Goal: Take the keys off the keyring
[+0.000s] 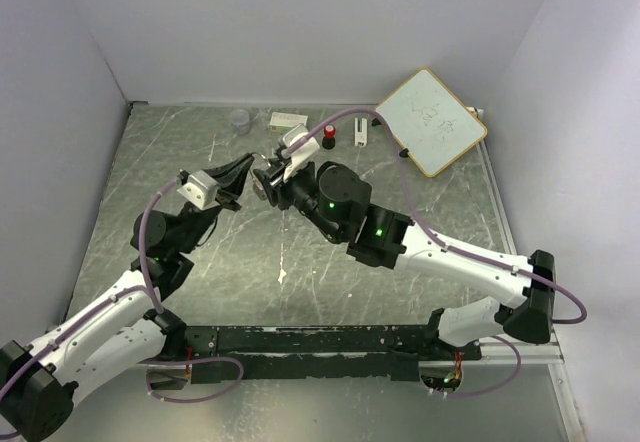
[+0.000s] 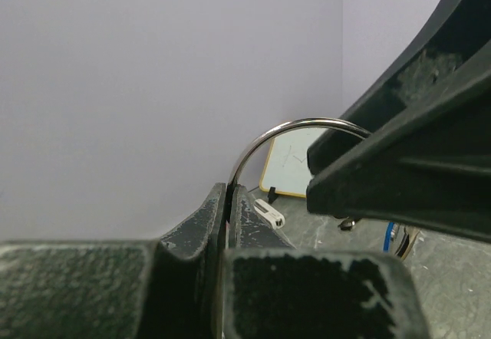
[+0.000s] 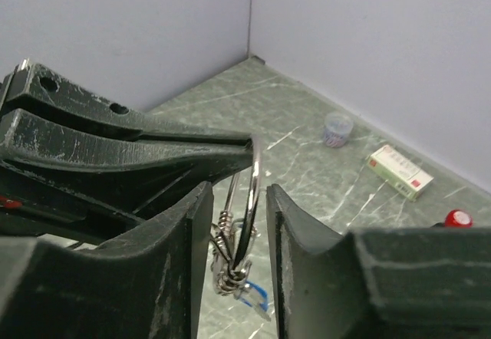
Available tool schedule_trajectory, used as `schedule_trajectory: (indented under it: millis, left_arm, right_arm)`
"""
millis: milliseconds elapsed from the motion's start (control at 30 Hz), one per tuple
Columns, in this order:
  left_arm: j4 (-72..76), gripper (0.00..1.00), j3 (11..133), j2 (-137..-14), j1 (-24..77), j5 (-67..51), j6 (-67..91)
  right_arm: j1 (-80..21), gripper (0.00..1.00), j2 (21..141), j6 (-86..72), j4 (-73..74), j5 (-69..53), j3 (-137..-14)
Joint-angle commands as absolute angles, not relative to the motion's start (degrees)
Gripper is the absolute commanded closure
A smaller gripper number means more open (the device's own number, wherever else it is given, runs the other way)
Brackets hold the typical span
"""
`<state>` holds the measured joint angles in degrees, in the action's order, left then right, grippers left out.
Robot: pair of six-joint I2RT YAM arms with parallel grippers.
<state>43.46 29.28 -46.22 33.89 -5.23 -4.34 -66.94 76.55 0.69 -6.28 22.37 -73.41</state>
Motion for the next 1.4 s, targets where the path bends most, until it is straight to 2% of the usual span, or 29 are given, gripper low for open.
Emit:
schedule_trajectory:
  millis: [0, 100, 133, 200, 300, 400, 500, 633, 733, 900, 1000, 1033, 1067, 1133, 1167, 1300, 1333, 1367]
  left_arm:
    - [46.78, 0.93, 30.17, -45.72, 33.81, -5.49, -5.25]
    - [46.7, 0.93, 30.16, -45.28, 33.82, -5.13, -5.62]
    - [46.72, 0.93, 30.15, -45.14, 33.84, -5.26, -5.62]
    - [46.65, 0.89, 29.94, -45.09, 33.84, -5.25, -5.18]
    - [46.37, 0.64, 28.97, -44.91, 33.83, -4.45, -4.28]
    - [47.45, 0.53, 27.42, -45.04, 33.83, -2.59, -3.26]
    - [50.01, 0.33, 26.4, -45.56, 33.84, -2.59, -2.12]
    - [51.1, 0.22, 27.4, -48.44, 33.83, -5.15, -1.37]
    - [51.99, 0.2, 28.06, -50.44, 33.84, -5.94, -1.05]
    - [56.38, 0.23, 27.89, -52.05, 33.78, -5.44, -0.96]
    - [58.13, 0.31, 28.49, -52.95, 33.77, -5.78, -0.92]
    - [58.59, 0.37, 28.91, -53.2, 33.79, -6.13, -0.82]
    - [58.88, 0.47, 29.33, -53.52, 33.77, -6.56, -0.59]
    - [59.48, 0.85, 30.12, -54.13, 33.77, -6.85, 0.2]
    - [59.47, 0.92, 30.59, -54.45, 33.74, -7.32, 0.47]
    - [56.54, 0.93, 32.47, -54.26, 33.73, -13.45, 0.09]
    - [55.57, 0.93, 32.62, -53.55, 33.75, -13.46, -0.2]
    - [53.46, 0.93, 32.86, -52.75, 33.75, -12.61, -0.79]
  right_arm:
    - [-67.13, 0.73, 76.99, -1.18, -5.93, 21.4, -73.17]
    - [-67.15, 0.98, 76.74, -1.16, -5.42, 21.81, -72.8]
    - [-67.17, 1.0, 76.66, -0.87, -5.2, 21.99, -72.78]
    - [-67.2, 1.0, 76.89, 0.63, -4.42, 22.73, -73.14]
    - [-67.16, 1.0, 76.75, 2.58, -3.11, 24.36, -73.82]
    - [-67.16, 1.0, 75.63, 4.08, -3.5, 24.31, -73.38]
    - [-67.15, 1.0, 74.52, 4.91, -3.47, 23.57, -73.28]
    - [-67.15, 1.0, 73.92, 4.79, -2.9, 22.61, -73.3]
    - [-67.2, 1.0, 73.92, 4.33, -1.96, 21.66, -73.6]
    - [-67.21, 1.0, 73.91, 3.61, -0.48, 20.72, -73.84]
    - [-67.15, 1.0, 73.91, 3.6, -0.28, 20.86, -73.61]
    - [-67.15, 1.0, 73.92, 3.56, -0.31, 20.98, -73.45]
    - [-67.23, 1.0, 73.96, 3.52, -0.41, 21.11, -73.21]
    - [-67.16, 1.0, 73.87, 3.45, -0.67, 21.61, -72.61]
    - [-67.16, 1.0, 73.77, 3.47, -0.84, 22.1, -72.29]
    - [-67.18, 1.0, 72.99, 4.6, -1.95, 27.39, -70.57]
    - [-67.17, 0.94, 72.9, 5.44, -2.16, 29.98, -69.99]
    - [-67.16, 0.77, 72.8, 6.18, -2.19, 32.72, -69.56]
